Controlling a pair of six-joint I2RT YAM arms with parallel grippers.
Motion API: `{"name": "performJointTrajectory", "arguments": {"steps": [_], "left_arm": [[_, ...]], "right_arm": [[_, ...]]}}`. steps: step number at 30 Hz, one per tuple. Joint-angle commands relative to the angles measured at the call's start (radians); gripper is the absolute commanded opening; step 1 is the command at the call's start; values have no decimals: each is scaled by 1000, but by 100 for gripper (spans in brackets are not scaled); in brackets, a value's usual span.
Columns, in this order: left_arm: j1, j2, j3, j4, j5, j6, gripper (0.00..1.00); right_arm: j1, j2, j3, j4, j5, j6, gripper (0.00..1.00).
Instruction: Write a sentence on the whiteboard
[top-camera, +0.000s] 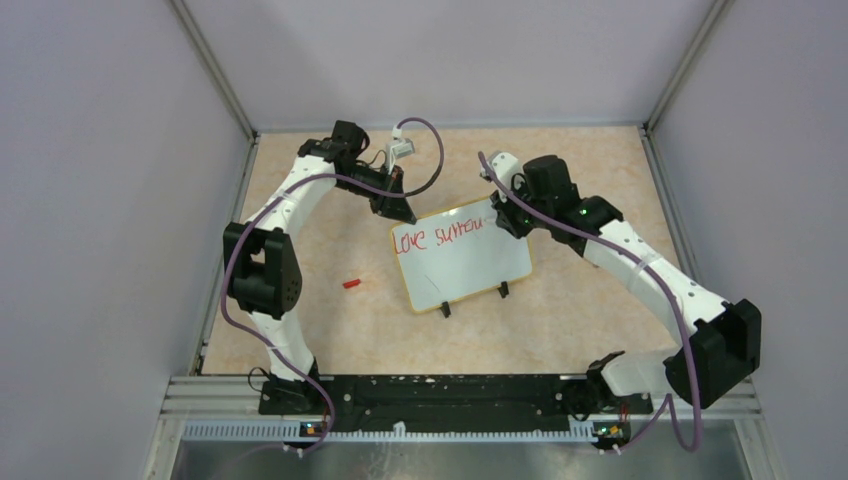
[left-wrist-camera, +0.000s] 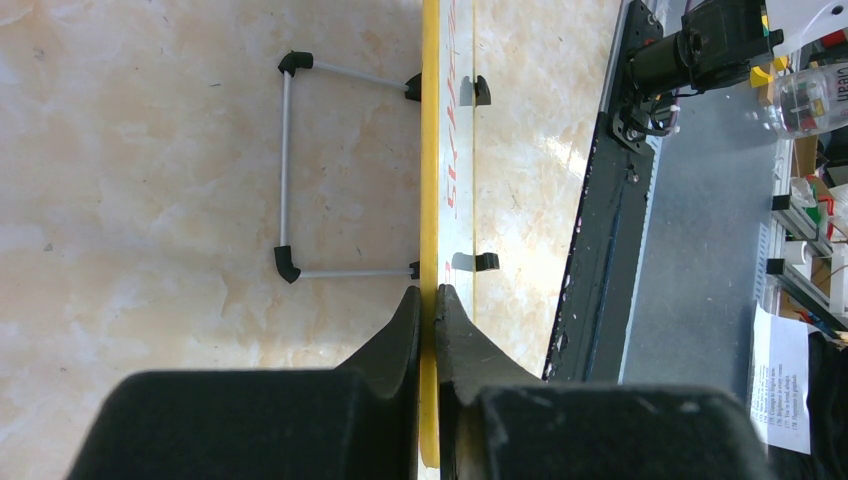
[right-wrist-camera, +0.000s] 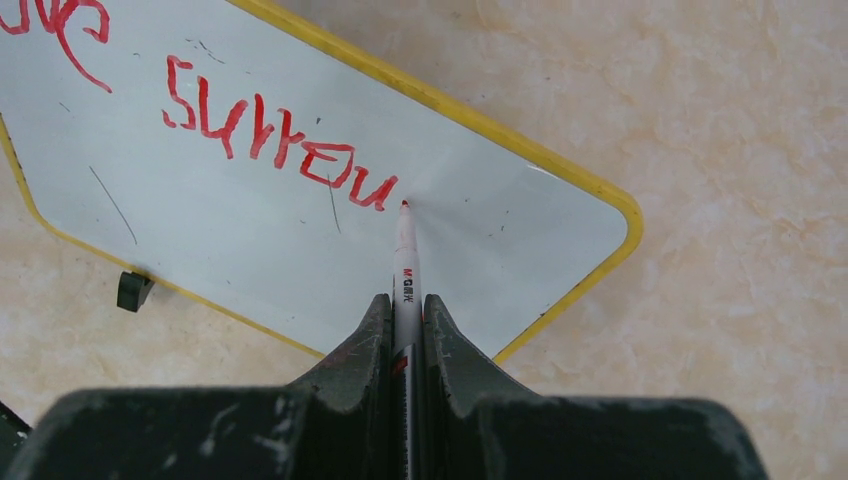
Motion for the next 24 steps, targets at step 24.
{"name": "performJointTrajectory", "arguments": {"steps": [24], "left_arm": [[-17, -17, -21, 17, -11, 13, 0]], "right_arm": [[-12, -37, -63, 50, -7, 5, 0]]}}
